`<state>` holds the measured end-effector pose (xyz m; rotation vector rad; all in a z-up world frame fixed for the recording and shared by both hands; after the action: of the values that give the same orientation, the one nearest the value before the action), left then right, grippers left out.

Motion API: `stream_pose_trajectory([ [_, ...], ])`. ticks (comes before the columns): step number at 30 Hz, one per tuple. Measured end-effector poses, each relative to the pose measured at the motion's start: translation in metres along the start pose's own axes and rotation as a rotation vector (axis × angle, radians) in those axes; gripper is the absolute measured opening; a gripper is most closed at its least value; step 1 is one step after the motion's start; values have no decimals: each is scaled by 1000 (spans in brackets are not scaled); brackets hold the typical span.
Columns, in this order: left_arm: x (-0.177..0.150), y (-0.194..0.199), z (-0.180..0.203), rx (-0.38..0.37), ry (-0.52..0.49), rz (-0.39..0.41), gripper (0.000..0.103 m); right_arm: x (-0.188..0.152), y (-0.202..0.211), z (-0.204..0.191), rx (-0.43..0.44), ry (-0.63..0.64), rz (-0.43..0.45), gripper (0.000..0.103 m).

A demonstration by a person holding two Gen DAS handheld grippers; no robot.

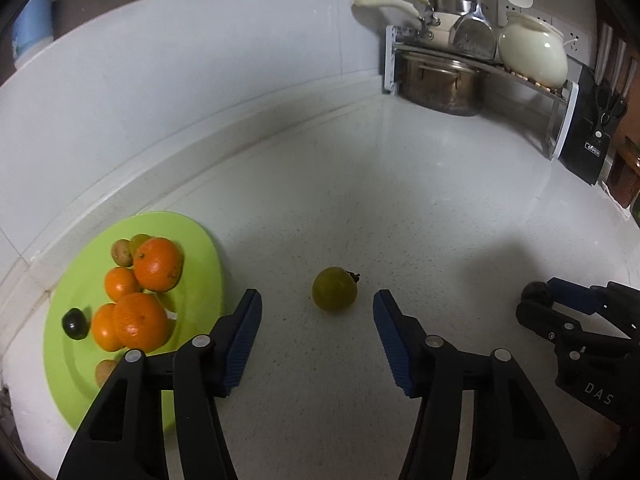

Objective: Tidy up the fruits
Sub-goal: 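Move both open tools away from the plate toward the last loose fruits, then grasp the yellow-green fruit with the left tool while the right tool grasps the dark plum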

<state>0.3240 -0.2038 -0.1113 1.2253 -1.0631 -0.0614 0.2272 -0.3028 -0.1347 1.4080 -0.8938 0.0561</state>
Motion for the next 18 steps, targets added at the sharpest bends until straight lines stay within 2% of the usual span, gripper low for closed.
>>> stream_pose_trajectory([
  [7,7,-17,5,-25,-27,-29,46,3,-9,3,3,-7,-14,29],
  [12,10,-25,10,-41,-35,-51,36,7,-11,4,8,2,-9,29],
  [18,11,-28,11,-51,-26,-64,29,16,-5,0,5,45,40,29],
])
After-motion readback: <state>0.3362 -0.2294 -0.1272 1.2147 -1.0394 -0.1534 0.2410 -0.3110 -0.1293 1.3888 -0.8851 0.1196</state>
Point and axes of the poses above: each gripper's, at about its wrist camera, not at the fingertips, and y roughly against the way its jaws point, z to its right, x to its top, the point moved 4 cm from there along -y, roughly the way its jaws point, and after that the axes turned 4 degrees about -z, right-handed, at the moved point
